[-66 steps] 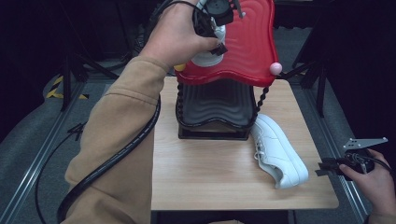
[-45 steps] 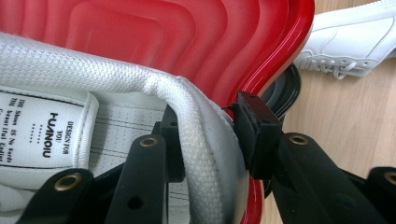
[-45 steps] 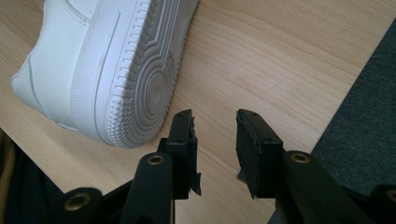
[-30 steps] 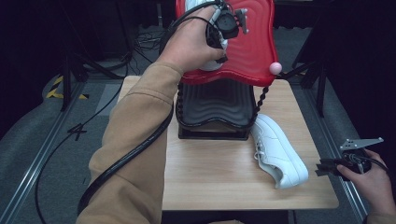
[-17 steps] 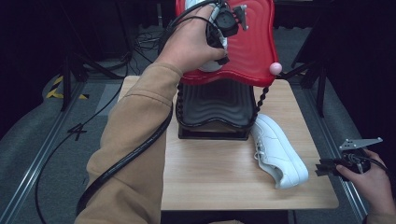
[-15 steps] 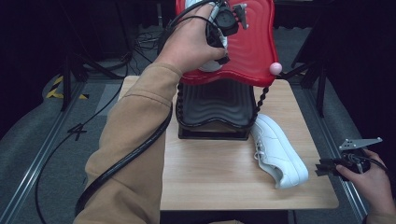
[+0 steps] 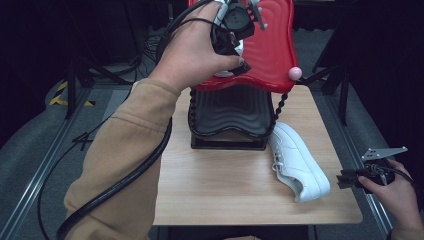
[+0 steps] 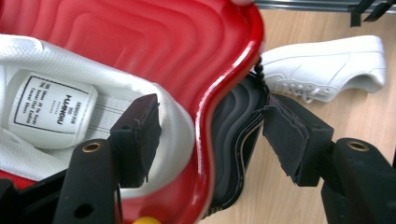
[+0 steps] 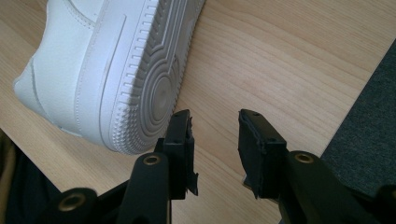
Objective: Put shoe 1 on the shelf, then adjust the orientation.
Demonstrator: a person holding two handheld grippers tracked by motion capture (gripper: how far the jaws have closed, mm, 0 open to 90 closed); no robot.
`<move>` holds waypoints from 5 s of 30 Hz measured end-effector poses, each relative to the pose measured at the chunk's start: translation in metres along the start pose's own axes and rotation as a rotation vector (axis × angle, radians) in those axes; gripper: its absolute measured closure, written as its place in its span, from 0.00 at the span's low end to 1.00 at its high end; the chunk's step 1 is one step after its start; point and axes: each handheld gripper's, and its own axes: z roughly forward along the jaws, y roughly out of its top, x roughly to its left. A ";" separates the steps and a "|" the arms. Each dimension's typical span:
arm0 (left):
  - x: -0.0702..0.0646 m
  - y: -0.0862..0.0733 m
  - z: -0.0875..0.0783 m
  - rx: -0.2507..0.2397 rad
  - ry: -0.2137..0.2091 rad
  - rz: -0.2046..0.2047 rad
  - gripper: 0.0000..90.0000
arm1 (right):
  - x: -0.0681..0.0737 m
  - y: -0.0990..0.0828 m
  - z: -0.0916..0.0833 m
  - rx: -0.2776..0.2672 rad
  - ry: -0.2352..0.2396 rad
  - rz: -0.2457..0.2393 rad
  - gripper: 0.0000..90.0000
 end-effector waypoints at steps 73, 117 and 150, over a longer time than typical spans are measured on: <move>-0.133 -0.210 0.129 -0.073 -0.252 -0.233 0.37 | 0.042 0.037 0.011 -0.069 0.161 -0.211 0.99; -0.130 -0.222 0.136 -0.042 -0.262 -0.263 0.36 | 0.025 0.032 -0.002 -0.082 -0.034 -0.180 1.00; -0.129 -0.224 0.137 -0.036 -0.276 -0.266 0.36 | 0.023 0.036 -0.033 -0.064 -0.101 -0.207 0.73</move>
